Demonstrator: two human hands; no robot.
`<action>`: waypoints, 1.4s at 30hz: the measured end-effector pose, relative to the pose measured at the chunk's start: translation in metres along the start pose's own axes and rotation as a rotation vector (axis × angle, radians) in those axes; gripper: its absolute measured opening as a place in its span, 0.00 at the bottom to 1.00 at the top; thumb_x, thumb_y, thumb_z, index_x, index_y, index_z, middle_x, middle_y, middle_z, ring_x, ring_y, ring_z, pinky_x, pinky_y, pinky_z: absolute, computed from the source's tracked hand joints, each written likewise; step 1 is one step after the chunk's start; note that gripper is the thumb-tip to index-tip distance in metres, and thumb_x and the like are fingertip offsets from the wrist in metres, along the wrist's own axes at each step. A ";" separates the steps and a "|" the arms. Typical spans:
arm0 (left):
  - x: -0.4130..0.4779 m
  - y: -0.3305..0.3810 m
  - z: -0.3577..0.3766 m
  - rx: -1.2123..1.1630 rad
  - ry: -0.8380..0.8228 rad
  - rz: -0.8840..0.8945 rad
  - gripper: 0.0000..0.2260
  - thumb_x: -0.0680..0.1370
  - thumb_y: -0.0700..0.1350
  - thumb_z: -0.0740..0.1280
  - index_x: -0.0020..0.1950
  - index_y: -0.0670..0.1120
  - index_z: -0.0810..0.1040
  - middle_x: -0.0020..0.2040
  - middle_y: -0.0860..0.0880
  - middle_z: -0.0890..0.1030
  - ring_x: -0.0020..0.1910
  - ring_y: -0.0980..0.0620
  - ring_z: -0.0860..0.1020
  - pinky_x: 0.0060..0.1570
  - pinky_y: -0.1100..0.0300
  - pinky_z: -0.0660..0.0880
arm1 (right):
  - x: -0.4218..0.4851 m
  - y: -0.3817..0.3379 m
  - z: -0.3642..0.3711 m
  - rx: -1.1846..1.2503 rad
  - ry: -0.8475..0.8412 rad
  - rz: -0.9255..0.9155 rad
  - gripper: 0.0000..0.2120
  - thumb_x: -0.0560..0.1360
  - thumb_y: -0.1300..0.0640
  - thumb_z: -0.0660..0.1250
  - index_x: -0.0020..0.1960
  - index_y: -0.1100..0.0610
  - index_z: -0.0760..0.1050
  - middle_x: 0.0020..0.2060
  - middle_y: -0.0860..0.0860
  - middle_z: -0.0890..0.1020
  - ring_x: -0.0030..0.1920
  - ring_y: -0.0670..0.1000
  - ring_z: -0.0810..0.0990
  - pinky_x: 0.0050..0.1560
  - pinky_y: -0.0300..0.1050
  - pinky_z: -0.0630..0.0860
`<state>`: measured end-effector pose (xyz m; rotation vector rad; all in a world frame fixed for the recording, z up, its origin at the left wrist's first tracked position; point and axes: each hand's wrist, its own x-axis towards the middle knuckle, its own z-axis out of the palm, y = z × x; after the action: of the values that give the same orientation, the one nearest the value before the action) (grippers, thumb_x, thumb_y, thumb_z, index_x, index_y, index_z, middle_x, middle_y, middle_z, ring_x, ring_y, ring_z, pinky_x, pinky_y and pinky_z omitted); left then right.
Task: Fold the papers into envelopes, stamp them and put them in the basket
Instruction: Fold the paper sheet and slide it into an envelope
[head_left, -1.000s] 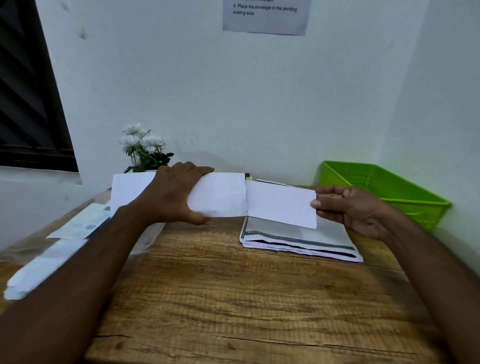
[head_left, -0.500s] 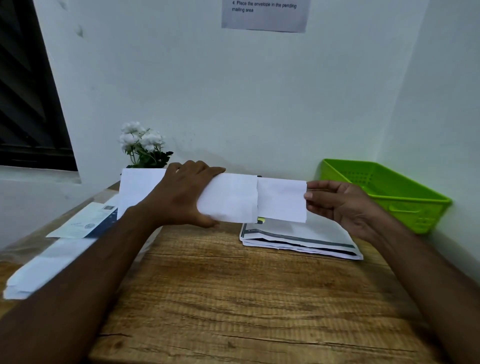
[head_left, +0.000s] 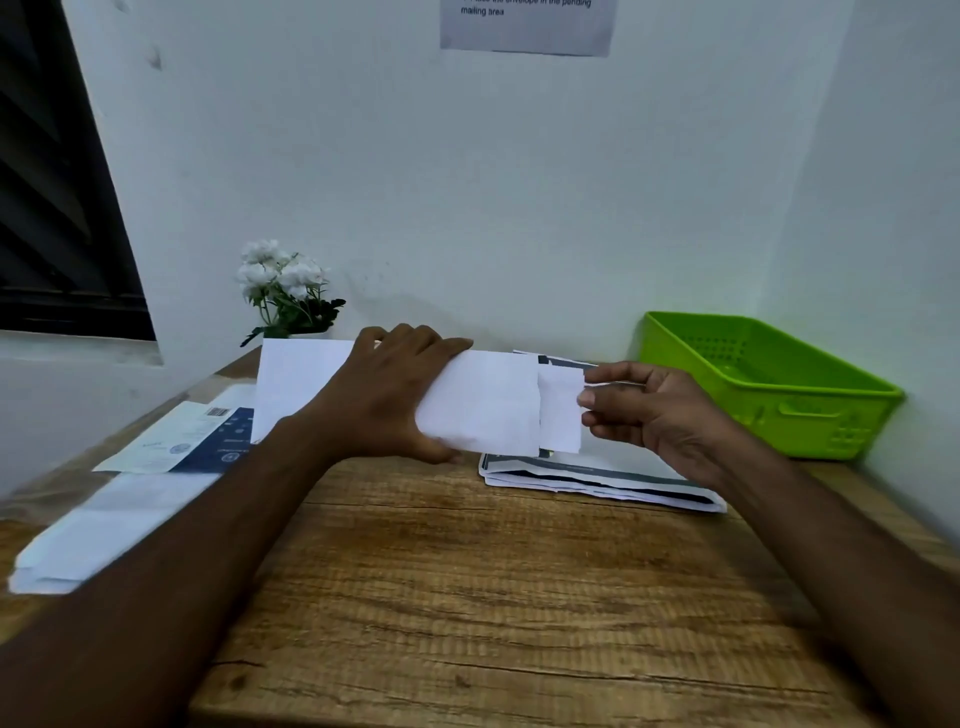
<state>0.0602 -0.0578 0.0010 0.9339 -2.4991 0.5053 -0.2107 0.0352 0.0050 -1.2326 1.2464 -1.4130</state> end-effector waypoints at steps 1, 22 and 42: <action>0.000 0.001 0.000 0.002 -0.001 0.001 0.46 0.60 0.73 0.63 0.73 0.51 0.63 0.58 0.52 0.72 0.56 0.51 0.70 0.56 0.53 0.60 | -0.001 0.000 0.002 -0.040 0.008 -0.003 0.09 0.69 0.67 0.73 0.47 0.58 0.80 0.36 0.52 0.85 0.32 0.48 0.82 0.34 0.40 0.80; 0.002 0.024 0.006 0.080 0.006 0.003 0.53 0.61 0.77 0.61 0.77 0.48 0.55 0.61 0.49 0.69 0.57 0.50 0.66 0.58 0.50 0.62 | 0.002 0.008 0.013 -0.190 0.132 0.025 0.12 0.74 0.46 0.70 0.48 0.54 0.82 0.43 0.49 0.85 0.36 0.47 0.80 0.34 0.41 0.73; 0.004 0.032 0.007 0.128 0.101 0.104 0.38 0.70 0.71 0.59 0.76 0.56 0.57 0.66 0.44 0.66 0.61 0.44 0.66 0.58 0.47 0.62 | 0.000 0.012 0.017 -0.008 0.073 -0.068 0.03 0.72 0.59 0.73 0.46 0.55 0.81 0.40 0.50 0.85 0.35 0.51 0.82 0.34 0.42 0.79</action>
<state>0.0338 -0.0404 -0.0088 0.8060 -2.4562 0.7345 -0.1937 0.0312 -0.0069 -1.2481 1.2710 -1.5156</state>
